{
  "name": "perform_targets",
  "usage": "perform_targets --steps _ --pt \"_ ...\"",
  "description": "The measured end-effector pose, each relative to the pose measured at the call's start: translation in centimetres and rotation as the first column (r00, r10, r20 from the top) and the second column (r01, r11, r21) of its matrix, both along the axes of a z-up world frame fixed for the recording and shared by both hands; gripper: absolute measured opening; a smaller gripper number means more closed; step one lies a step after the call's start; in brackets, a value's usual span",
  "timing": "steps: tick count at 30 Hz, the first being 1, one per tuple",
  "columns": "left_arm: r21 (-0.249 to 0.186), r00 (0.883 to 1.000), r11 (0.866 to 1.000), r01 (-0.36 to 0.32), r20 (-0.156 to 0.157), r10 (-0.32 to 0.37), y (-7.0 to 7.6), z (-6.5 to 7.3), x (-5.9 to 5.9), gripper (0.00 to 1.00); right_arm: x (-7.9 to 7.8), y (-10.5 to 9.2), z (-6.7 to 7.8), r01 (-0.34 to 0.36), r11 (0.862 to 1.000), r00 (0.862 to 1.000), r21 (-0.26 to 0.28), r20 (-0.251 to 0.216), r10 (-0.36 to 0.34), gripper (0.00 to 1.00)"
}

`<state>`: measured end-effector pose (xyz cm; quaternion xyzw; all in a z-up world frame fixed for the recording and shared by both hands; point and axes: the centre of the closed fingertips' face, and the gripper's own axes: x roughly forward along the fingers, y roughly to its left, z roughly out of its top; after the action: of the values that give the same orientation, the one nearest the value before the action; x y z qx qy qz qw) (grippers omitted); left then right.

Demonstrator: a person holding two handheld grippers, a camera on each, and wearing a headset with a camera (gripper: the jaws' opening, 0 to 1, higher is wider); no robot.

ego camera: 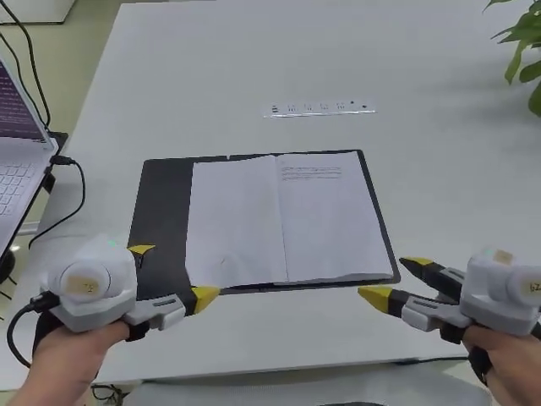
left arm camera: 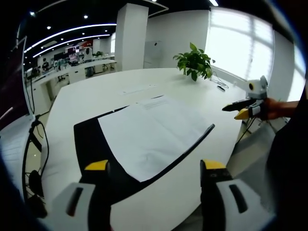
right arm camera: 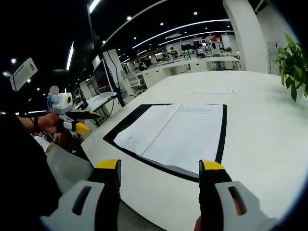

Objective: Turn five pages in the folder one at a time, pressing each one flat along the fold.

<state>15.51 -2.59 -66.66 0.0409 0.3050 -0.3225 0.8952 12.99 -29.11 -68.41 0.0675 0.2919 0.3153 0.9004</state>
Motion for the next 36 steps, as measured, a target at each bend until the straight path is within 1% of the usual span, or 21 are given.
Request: perform_targets --steps 6,8,11,16,19,21,22,25,29,33,36 --pt "-0.002 1.000 1.000 0.007 -0.009 -0.007 -0.9 -0.1 0.0 0.75 -0.3 0.1 -0.2 0.008 1.000 1.000 0.027 -0.011 -0.007 0.66" --pt "0.000 1.000 1.000 0.013 -0.011 -0.013 -1.2 -0.1 0.0 0.75 -0.5 0.2 -0.4 0.002 1.000 1.000 0.020 -0.013 -0.001 0.66" --pt "-0.019 0.999 0.999 0.030 -0.026 -0.030 -2.0 0.0 0.0 0.71 -0.7 0.3 -0.4 0.000 1.000 1.000 0.026 -0.018 0.000 0.66" --pt "-0.016 0.998 0.999 0.051 -0.042 -0.051 -2.9 -0.3 0.1 0.70 -0.8 0.2 -0.5 -0.013 0.999 0.999 0.032 -0.031 0.014 0.66" --pt "-0.023 0.997 0.998 0.063 -0.049 -0.064 -3.9 -0.4 0.3 0.69 -0.8 -0.2 -0.3 -0.013 0.999 0.999 0.040 -0.029 0.014 0.67" --pt "-0.023 0.996 0.997 0.075 -0.051 -0.076 -4.6 -0.4 0.5 0.68 -0.8 -0.4 -0.2 -0.009 0.999 1.000 0.054 -0.029 0.011 0.67" --pt "-0.023 0.995 0.997 0.079 -0.052 -0.080 -5.0 -0.4 0.5 0.68 -0.7 -0.6 0.0 -0.003 0.998 1.000 0.064 -0.022 0.005 0.67" --pt "-0.027 0.993 0.995 0.099 -0.056 -0.100 -6.2 -0.4 0.7 0.68 -0.7 -1.1 0.0 0.010 0.997 1.000 0.078 -0.028 -0.008 0.67" --pt "-0.024 0.989 0.991 0.133 -0.062 -0.134 -7.5 -0.6 1.4 0.67 -0.8 -1.6 0.0 0.015 0.997 0.999 0.080 -0.032 -0.013 0.67" --pt "-0.045 0.986 0.988 0.145 -0.072 -0.148 -8.9 -0.8 2.0 0.66 -1.0 -1.9 -0.1 0.020 0.996 0.999 0.086 -0.035 -0.017 0.66" --pt "-0.039 0.983 0.985 0.167 -0.072 -0.170 -10.0 -0.9 2.4 0.65 -1.0 -2.3 0.0 0.030 0.995 0.999 0.096 -0.032 -0.027 0.66"
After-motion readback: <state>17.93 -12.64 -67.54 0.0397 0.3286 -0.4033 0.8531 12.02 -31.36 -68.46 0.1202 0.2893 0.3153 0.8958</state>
